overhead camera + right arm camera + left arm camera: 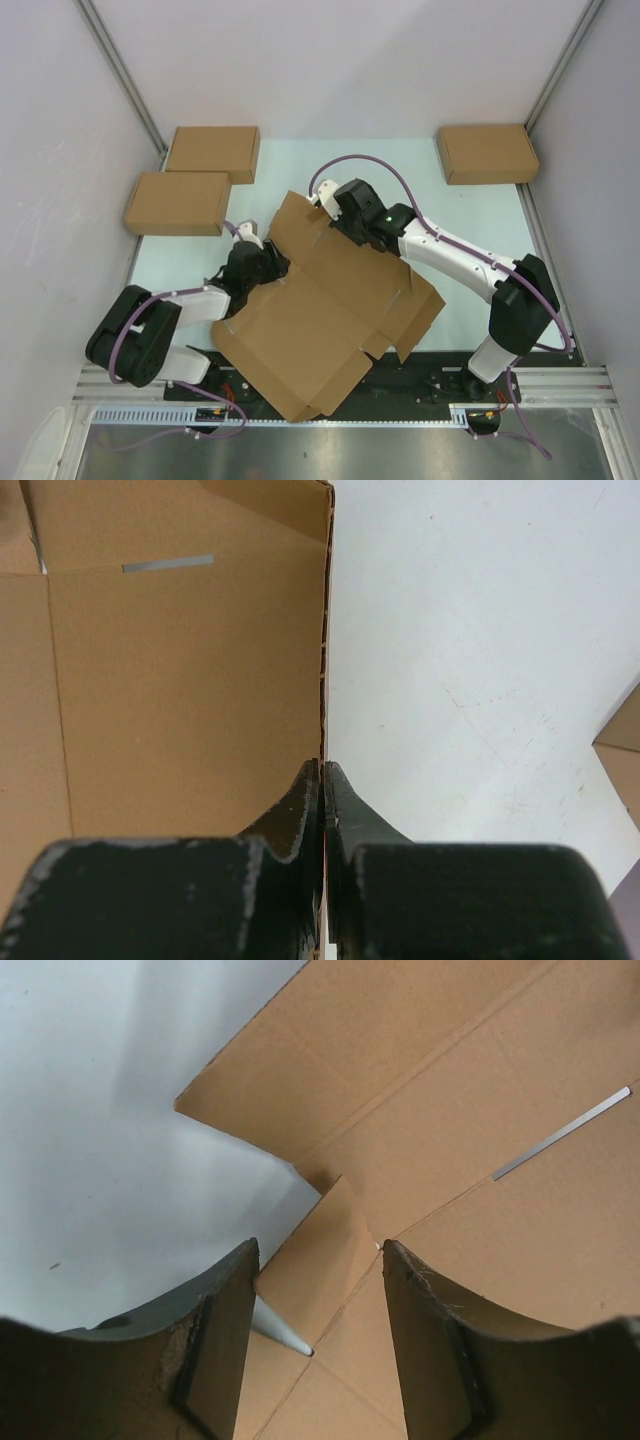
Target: Fold the paper box
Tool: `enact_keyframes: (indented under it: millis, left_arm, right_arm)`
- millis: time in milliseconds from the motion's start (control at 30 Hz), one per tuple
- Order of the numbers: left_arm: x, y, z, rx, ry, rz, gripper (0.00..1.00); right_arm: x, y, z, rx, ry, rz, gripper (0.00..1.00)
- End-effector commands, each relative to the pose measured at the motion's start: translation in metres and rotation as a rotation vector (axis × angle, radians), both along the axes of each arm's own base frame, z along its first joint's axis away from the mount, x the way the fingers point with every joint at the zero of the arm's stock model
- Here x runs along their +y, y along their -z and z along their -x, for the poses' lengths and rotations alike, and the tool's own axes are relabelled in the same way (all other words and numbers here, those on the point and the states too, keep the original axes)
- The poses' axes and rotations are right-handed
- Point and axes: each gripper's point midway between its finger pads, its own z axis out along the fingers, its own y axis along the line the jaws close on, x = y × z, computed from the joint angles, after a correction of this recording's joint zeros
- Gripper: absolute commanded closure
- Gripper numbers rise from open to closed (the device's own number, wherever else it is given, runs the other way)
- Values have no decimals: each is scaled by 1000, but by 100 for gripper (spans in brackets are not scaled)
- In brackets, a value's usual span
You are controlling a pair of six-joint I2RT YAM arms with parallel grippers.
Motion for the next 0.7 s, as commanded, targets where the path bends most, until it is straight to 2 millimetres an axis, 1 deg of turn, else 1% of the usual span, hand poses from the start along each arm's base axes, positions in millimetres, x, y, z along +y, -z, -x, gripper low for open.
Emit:
enact_keyframes:
  millis: [0,67,100,167,200,233,300,333,400,433,467,533,567,600,633,667]
  left_arm:
    - [-12,-15,-11,-55,48,20,47]
    - [-12,-15,-10,-56,50,17,58]
    - [-13,-17,-9,-64,60,21,68]
    - [-18,-26,-6,-98,87,31,77]
    - [-19,-28,-4,-108,100,31,84]
    - [-21,-35,-2,-133,114,31,87]
    - [-28,-39,4,-157,162,-4,91]
    - [-30,-45,3,-178,173,-13,92]
    - [-37,-45,10,-187,221,-62,93]
    - [-39,-50,8,-202,226,-80,93]
    - [-47,-47,16,-200,274,-124,93]
    - [-53,-44,20,-202,307,-177,92]
    - [-56,-39,25,-196,332,-227,92]
    - [-57,-34,28,-186,344,-262,92]
    - [-59,-34,29,-191,355,-289,92]
    - [-57,-27,35,-187,373,-363,92]
  right_arm:
    - [4,-18,5,-23,-21,-35,100]
    - [4,-17,5,-24,-21,-32,100]
    - [3,-17,4,-26,-18,-30,100]
    - [3,-17,4,-26,-17,-29,100]
    - [3,-17,5,-26,-17,-27,100]
    - [3,-18,4,-29,-16,-30,100]
    - [3,-17,3,-29,-16,-29,100]
    - [3,-16,3,-28,-17,-27,100]
    - [4,-16,3,-28,-20,-29,100]
    - [4,-15,4,-24,-21,-29,100]
    - [4,-15,4,-24,-21,-29,100]
    - [4,-15,5,-20,-21,-27,100]
    - [4,-14,5,-20,-20,-25,100]
    - [4,-15,6,-20,-22,-25,100]
    - [3,-16,5,-22,-18,-25,100]
    - [2,-16,5,-25,-15,-23,100]
